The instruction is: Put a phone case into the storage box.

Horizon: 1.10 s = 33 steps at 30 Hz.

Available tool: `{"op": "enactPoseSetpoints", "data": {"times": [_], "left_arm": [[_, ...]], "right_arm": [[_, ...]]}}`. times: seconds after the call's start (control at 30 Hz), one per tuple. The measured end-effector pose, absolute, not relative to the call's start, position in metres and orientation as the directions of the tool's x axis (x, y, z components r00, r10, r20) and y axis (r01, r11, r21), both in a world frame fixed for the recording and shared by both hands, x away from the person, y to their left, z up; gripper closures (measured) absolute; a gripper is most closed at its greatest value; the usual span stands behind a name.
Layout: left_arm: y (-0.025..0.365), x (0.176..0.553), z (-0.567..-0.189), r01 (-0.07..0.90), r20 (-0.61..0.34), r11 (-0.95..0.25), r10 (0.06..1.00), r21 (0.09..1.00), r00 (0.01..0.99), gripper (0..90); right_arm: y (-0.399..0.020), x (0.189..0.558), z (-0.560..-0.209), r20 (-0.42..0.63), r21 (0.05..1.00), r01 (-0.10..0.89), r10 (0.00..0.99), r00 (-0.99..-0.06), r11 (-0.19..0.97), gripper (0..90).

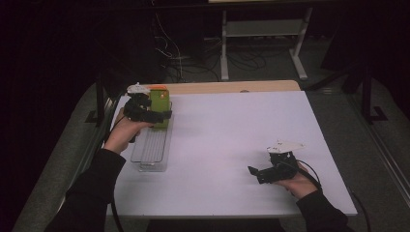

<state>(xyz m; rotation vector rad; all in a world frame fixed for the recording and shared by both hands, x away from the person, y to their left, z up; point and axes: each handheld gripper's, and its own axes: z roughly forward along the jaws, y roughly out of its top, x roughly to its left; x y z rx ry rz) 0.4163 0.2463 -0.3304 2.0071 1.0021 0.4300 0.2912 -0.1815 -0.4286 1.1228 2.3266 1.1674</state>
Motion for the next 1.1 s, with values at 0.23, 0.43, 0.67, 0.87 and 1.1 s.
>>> {"op": "enactPoseSetpoints", "data": {"times": [0.23,0.43,0.67,0.87,1.1], "left_arm": [[0.242,0.381,-0.333,0.442,-0.069,-0.373,0.695,0.816,0.715,0.9],[0.243,0.351,-0.346,0.403,-0.046,-0.421,0.643,0.813,0.765,0.9],[0.245,0.328,-0.367,0.385,-0.046,-0.441,0.609,0.811,0.792,0.9],[0.248,0.317,-0.385,0.402,-0.045,-0.452,0.618,0.796,0.785,0.9],[0.25,0.313,-0.389,0.403,-0.048,-0.448,0.619,0.798,0.784,1.0]], "right_arm": [[-0.181,0.29,-0.427,0.072,0.78,0.508,0.753,-0.654,0.366,0.0],[-0.181,0.289,-0.423,0.072,0.789,0.491,0.738,-0.671,0.37,0.0],[-0.18,0.287,-0.42,0.072,0.797,0.475,0.722,-0.688,0.373,0.0],[-0.178,0.286,-0.419,0.071,0.803,0.46,0.706,-0.704,0.378,0.0],[-0.178,0.285,-0.417,0.064,0.806,0.45,0.7,-0.711,0.384,0.0]]}}
